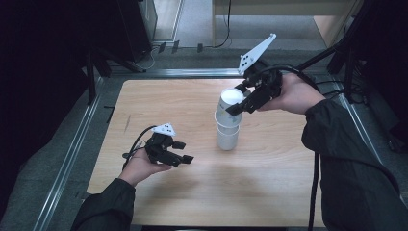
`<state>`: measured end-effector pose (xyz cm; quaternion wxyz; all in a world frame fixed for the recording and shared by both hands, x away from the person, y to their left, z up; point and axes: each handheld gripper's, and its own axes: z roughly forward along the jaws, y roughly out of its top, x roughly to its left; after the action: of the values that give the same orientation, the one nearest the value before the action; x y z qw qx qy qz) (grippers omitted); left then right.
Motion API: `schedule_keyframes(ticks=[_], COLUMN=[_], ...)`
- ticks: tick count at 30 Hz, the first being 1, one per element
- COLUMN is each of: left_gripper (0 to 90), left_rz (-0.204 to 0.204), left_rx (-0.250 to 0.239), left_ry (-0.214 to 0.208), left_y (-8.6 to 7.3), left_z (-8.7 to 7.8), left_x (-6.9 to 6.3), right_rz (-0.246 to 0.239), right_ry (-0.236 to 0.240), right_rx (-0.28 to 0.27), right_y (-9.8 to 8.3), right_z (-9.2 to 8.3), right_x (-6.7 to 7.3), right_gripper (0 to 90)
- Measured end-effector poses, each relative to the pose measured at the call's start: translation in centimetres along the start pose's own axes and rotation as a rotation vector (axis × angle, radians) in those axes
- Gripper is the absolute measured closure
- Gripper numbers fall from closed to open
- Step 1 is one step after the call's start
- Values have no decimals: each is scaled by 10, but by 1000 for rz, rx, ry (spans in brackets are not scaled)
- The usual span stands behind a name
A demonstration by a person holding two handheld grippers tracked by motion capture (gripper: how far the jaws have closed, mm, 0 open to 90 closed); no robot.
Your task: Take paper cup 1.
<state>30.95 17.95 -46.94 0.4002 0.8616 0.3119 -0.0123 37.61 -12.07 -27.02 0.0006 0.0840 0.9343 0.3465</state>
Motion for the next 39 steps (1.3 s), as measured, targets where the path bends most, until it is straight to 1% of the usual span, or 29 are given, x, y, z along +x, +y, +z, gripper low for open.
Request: schedule_keyframes(ticks=[6,9,12,18,23,26,28,31,33,35,39], left_gripper=[285,272,255,246,244,239,235,217,211,193,194], left_rz=[8,11,19,23,39,42,50,51,60,74,87], left_rx=[-3,-10,-12,-14,-13,-12,-18,-30,-35,-25,-17], left_ry=[-19,-35,-41,-59,-80,-106,-105,-116,-126,-135,-155], left_y=[1,1,2,3,4,5,5,7,8,9,10], left_z=[-1,-1,-2,-1,1,1,1,1,3,5,9], left_x=[-2,-3,-4,-4,-7,-6,-6,-6,-7,-8,-12], right_rz=[-7,-3,3,9,30,40,41,50,56,63,85], right_ry=[45,65,78,89,101,107,106,112,121,127,130], right_rx=[2,-7,-25,-65,-72,-90,-101,-112,-123,-137,-157], right_y=[-14,-24,-33,-53,-69,-76,-81,-88,-93,-99,-111], right_z=[14,23,29,40,52,58,62,70,76,82,93], right_x=[11,15,17,21,24,25,26,27,27,28,29], right_gripper=[341,341,341,341,341,341,341,341,342,342,342])
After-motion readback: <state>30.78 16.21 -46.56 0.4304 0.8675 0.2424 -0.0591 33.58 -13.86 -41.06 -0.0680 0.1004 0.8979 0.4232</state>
